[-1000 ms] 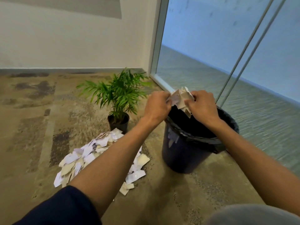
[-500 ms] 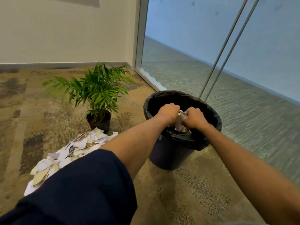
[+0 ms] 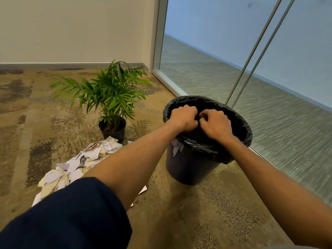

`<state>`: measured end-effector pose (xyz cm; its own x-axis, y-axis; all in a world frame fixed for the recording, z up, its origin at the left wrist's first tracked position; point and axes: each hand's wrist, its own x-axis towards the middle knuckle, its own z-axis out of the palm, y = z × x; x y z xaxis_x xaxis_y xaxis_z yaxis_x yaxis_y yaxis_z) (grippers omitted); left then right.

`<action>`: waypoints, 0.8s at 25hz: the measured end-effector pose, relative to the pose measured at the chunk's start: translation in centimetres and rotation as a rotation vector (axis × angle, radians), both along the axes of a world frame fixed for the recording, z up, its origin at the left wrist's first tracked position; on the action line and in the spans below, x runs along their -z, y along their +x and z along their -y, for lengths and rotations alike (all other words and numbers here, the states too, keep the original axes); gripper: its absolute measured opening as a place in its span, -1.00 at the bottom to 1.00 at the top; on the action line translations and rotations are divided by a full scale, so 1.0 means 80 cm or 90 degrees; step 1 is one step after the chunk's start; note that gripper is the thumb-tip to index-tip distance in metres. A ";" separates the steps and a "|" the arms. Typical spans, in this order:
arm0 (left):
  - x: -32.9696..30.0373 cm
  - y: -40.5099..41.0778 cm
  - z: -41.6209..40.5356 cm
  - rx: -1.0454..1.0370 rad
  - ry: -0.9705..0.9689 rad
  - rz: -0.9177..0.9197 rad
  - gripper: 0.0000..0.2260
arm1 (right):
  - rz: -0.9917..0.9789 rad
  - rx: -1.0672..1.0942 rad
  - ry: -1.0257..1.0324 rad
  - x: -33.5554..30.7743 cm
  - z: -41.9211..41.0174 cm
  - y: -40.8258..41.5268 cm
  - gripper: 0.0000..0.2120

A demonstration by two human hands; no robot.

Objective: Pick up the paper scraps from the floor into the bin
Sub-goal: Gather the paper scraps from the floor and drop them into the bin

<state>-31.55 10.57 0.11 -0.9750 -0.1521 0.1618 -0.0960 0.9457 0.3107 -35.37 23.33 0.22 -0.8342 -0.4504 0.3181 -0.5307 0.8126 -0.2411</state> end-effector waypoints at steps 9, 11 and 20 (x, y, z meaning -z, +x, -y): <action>0.071 0.162 0.084 -0.132 0.132 -0.367 -0.77 | -0.269 -0.302 -0.078 0.009 0.087 0.097 -0.80; 0.110 0.206 0.107 -0.190 0.149 -0.340 -0.77 | -0.284 -0.361 -0.035 0.039 0.118 0.112 -0.81; 0.228 0.345 0.201 -0.472 0.154 -0.221 -0.70 | -0.056 -0.470 0.082 0.166 0.212 0.143 -0.68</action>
